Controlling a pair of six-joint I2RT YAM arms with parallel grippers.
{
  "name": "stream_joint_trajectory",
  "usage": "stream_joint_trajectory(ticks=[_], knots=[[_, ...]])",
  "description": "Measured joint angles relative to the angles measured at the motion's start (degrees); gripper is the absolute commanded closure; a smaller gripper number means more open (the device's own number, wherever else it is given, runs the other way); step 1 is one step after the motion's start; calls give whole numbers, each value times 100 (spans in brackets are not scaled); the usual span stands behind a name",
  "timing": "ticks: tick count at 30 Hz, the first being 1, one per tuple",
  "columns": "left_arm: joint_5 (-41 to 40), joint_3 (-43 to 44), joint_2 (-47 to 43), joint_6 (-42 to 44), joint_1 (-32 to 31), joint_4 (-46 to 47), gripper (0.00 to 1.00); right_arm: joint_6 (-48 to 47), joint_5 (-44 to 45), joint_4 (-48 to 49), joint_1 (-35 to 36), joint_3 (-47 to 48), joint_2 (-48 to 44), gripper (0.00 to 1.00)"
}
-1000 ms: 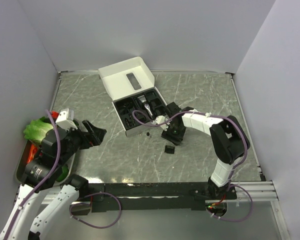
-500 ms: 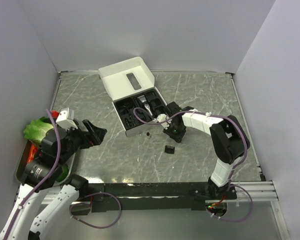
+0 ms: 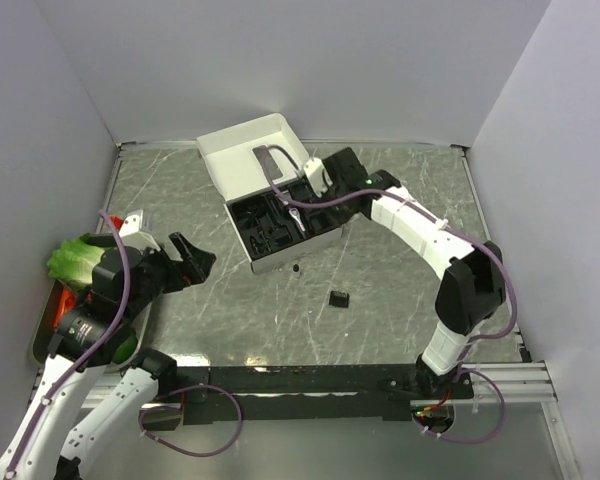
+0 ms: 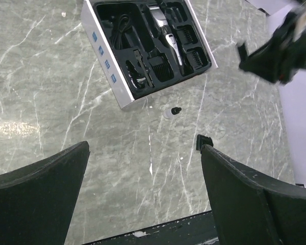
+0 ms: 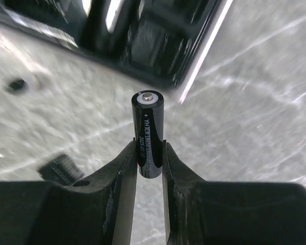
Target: Sort the hair-cutting tools
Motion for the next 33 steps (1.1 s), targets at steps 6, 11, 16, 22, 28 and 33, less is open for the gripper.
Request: stream_joint_trajectory(ticks=[6,11,16,22,28,33], knots=[[-197,20,129,-138,0,2,3,522,85,-70,387,1746,909,82],[-354,33,195,-262,0,0,3,1106,0,-70,555,2752,1993,80],[-431,35,271,-367,0,-4,3,1626,-94,-114,560,3261,2730,79],[-459,72,273,-424,0,-37,3,2063,-177,-76,560,3480,3034,77],[-476,153,275,-431,0,-66,3,2448,-197,101,560,3917,3342,76],[-483,201,280,-431,0,-120,3,2653,-190,199,560,3936,3591,75]])
